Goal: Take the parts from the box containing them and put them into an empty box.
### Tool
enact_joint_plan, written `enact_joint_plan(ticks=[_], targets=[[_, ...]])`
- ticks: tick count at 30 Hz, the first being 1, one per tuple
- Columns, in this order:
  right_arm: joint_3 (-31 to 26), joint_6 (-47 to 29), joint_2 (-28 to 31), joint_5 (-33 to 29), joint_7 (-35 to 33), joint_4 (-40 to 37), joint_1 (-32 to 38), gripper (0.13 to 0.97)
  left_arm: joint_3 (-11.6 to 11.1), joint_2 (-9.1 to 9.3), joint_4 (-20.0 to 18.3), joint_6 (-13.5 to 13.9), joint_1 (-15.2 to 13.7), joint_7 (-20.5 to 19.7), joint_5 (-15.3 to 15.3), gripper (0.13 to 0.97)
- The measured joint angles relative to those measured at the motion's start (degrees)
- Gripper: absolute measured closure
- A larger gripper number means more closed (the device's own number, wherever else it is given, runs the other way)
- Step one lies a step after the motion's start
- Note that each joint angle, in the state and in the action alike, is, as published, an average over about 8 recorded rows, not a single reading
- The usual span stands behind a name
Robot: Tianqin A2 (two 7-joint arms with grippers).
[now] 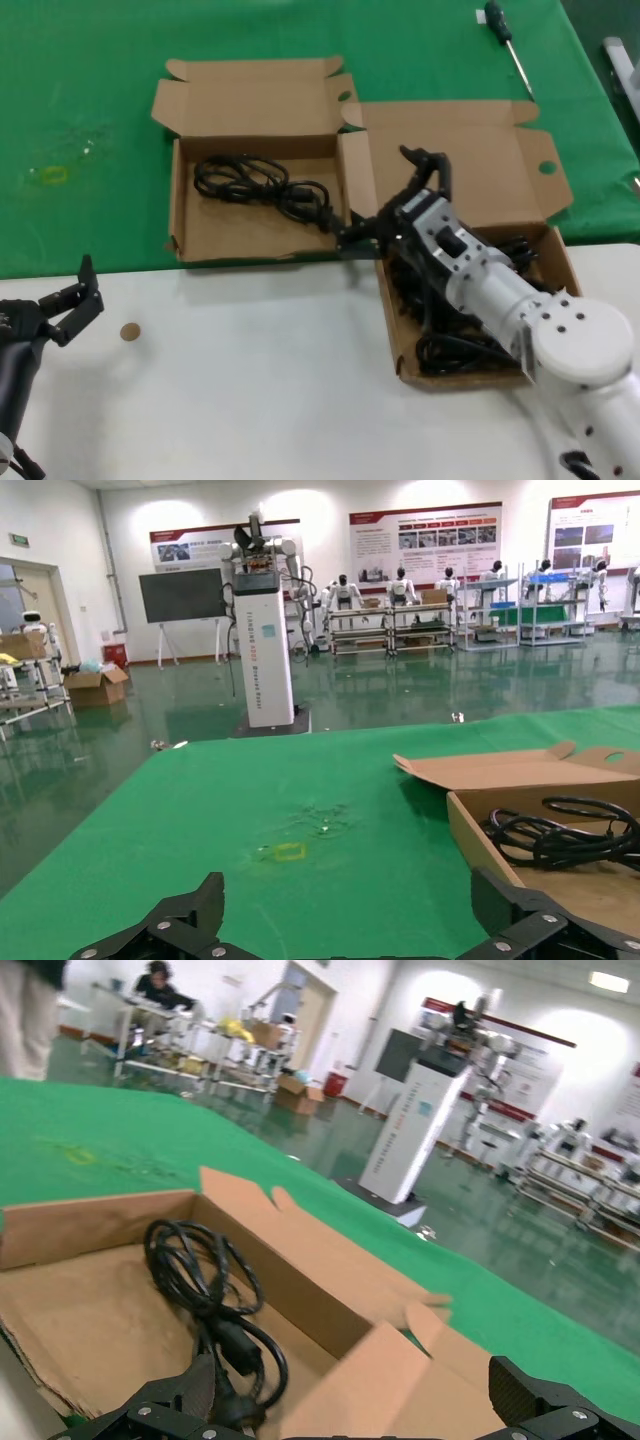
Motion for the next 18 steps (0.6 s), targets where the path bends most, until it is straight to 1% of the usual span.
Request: enact_joint_plan(ticks=[2,3,11,15,18], targets=[[0.70,0.66,0.29,0.62,0.76,1.34,-1.46,0.129,0.00,0.00,0.00,0.00,0.00,0.00,0.00,0.284],[1.03,0.98,0.43,0.92,1.13,1.99,-2.16,0.129,0.00,0.00,0.00,0.00,0.00,0.00,0.00,0.284],[3.80,3.61,1.58,3.36,4.15,7.32,-7.93,0.129,0.00,0.00,0.00,0.00,0.00,0.00,0.00,0.171],[5.17,4.91,2.15,4.58,5.65,9.96,-10.79,0.129,0.00,0.00,0.00,0.00,0.00,0.00,0.00,0.171],[6.21,5.89,2.58,5.49,6.78,11.95,-12.95,0.129,0.00,0.00,0.00,0.00,0.00,0.00,0.00,0.156]])
